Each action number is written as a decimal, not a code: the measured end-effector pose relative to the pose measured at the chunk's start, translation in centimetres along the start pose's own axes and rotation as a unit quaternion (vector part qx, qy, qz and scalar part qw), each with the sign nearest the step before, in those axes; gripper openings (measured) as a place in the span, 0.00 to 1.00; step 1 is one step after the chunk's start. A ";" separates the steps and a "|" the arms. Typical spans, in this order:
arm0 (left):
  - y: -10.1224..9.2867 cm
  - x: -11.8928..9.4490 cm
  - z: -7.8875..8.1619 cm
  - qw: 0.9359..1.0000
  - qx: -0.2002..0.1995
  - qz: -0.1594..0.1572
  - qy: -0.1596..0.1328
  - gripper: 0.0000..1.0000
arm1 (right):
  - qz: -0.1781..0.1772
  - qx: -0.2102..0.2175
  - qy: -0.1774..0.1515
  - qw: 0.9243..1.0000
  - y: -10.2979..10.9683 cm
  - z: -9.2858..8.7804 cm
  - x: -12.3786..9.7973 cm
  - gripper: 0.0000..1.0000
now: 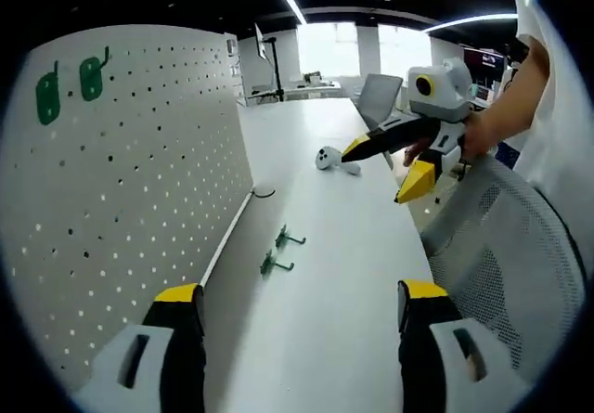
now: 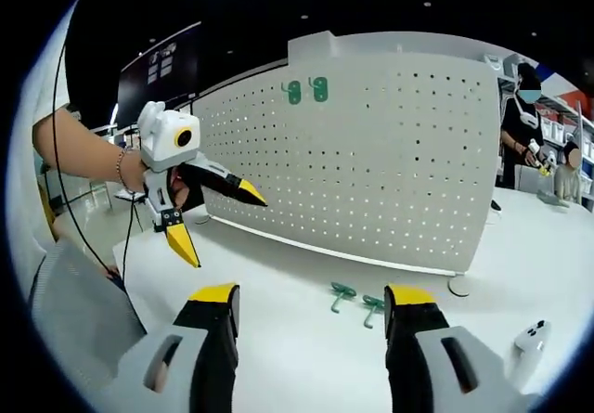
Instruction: Insert the hook assembly into the mounting plate slot until the hook locks in place.
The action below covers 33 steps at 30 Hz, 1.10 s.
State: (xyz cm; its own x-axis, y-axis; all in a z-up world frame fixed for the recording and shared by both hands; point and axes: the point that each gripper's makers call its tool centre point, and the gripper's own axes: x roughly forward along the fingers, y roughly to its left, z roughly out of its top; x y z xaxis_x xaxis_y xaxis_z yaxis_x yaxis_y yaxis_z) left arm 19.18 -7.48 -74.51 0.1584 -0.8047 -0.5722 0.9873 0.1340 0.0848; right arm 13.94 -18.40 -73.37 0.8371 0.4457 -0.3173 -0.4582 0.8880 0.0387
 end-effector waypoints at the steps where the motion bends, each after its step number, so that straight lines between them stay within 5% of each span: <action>1: 0.1 0.2 0.1 1.000 0.002 -0.003 0.002 0.89 | 0.001 -0.001 0.001 1.000 0.0 -0.1 0.0 0.62; 26: 0.4 4.6 -1.0 0.989 0.077 -0.094 0.080 0.90 | 0.008 -0.010 0.007 1.000 0.7 -0.6 -0.1 0.64; 30: 1.4 5.5 -0.8 0.990 0.068 -0.088 0.084 0.88 | 0.005 -0.003 0.007 1.000 0.6 -0.7 -0.2 0.65; 33: 0.9 6.0 -1.2 0.985 0.094 -0.104 0.100 0.88 | 0.005 -0.001 0.008 1.000 0.5 -0.8 -0.2 0.65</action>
State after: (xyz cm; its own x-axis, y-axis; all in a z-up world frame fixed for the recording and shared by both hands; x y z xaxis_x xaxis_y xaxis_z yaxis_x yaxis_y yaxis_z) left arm 20.97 -11.50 -78.89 -0.0336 -0.6713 -0.7405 0.9855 -0.1455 0.0872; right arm 13.27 -18.11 -74.05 0.8278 0.4528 -0.3312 -0.4671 0.8833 0.0403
